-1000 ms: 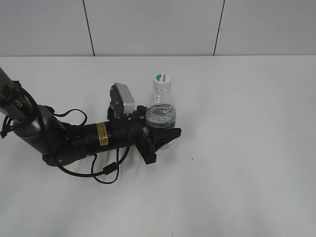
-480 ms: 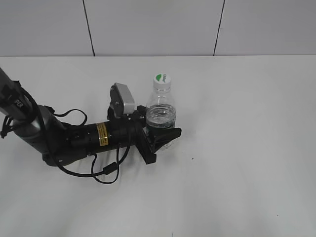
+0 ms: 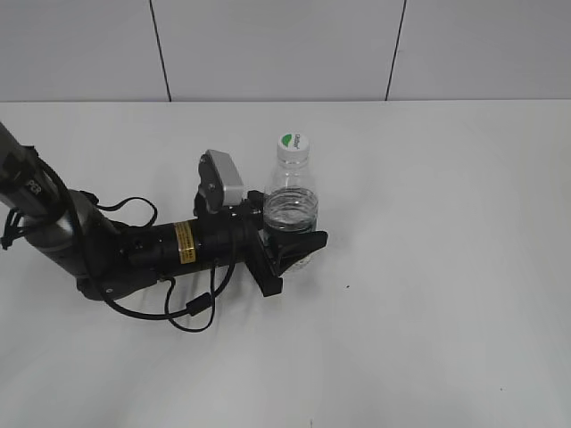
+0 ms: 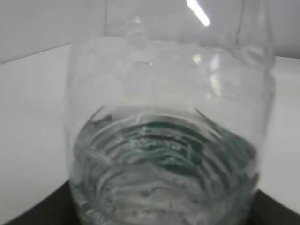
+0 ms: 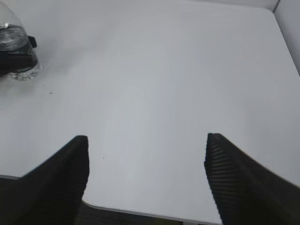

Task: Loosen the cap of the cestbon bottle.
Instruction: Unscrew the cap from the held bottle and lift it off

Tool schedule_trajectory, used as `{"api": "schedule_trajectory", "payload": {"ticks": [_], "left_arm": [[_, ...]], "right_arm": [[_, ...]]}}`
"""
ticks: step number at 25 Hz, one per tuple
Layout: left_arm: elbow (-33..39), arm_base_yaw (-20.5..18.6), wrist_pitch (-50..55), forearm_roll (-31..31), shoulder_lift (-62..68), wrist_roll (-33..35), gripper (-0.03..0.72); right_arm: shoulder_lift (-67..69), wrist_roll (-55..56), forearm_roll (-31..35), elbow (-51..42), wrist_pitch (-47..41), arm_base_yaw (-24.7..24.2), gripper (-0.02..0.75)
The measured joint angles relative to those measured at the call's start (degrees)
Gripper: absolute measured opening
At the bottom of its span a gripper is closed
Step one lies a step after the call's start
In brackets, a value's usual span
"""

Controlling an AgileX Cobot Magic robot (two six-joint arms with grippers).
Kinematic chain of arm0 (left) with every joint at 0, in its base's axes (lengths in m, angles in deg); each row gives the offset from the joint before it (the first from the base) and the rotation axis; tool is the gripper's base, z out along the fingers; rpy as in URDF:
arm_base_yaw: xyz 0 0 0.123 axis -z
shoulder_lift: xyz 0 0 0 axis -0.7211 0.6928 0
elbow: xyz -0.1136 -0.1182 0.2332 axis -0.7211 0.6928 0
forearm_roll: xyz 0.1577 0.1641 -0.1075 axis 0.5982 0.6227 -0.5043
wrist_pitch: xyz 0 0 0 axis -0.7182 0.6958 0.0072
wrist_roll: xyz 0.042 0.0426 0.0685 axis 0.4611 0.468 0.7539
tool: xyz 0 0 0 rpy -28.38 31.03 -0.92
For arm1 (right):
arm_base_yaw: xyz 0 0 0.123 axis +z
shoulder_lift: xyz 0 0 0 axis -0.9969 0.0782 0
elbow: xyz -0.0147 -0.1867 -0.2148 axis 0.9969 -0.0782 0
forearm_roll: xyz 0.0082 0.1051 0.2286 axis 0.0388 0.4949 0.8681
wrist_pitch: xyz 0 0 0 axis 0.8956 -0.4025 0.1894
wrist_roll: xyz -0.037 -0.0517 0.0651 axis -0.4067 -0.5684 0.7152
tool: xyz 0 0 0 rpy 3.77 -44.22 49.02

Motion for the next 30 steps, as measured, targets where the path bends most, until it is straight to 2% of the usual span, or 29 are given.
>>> {"api": "schedule_trajectory", "payload": {"ticks": [4, 10, 16, 21, 24, 30], "left_arm": [[0.00, 0.00, -0.06, -0.06, 0.01, 0.00, 0.401], [0.00, 0.00, -0.21, -0.31, 0.05, 0.00, 0.401], [0.00, 0.12, -0.27, -0.88, 0.05, 0.00, 0.401], [0.00, 0.12, -0.34, -1.13, 0.05, 0.00, 0.401], [0.00, 0.16, -0.39, -1.13, 0.05, 0.00, 0.401], [0.00, 0.23, -0.39, -1.19, 0.05, 0.00, 0.401]], "right_arm": [[8.72, -4.05, 4.35, 4.00, 0.20, 0.00, 0.588], [32.24, -6.29, 8.13, 13.14, -0.54, 0.00, 0.588], [56.09, -7.80, 11.92, 26.89, -3.54, 0.00, 0.588], [70.24, -5.99, 13.86, 39.37, -7.17, 0.76, 0.588], [77.21, -3.94, 13.31, 46.30, -7.31, 3.70, 0.588], [90.22, 1.38, 9.78, 59.53, -7.66, 14.05, 0.588]]}}
